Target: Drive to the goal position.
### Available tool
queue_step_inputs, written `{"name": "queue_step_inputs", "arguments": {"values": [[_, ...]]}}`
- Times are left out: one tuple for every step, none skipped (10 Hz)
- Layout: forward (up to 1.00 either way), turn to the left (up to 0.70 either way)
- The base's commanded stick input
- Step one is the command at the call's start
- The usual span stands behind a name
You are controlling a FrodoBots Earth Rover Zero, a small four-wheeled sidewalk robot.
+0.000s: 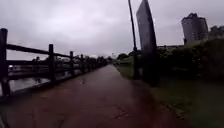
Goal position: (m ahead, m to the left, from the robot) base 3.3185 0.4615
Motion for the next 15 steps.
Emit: {"name": "queue_step_inputs", "arguments": {"values": [[1.00, 0.00], [1.00, 0.00], [1.00, 0.00], [1.00, 0.00], [1.00, 0.00], [1.00, 0.00], [1.00, 0.00], [1.00, 0.00], [1.00, 0.00], [1.00, 0.00], [1.00, 0.00], [1.00, 0.00], [1.00, 0.00], [1.00, 0.00], [1.00, 0.00]]}}
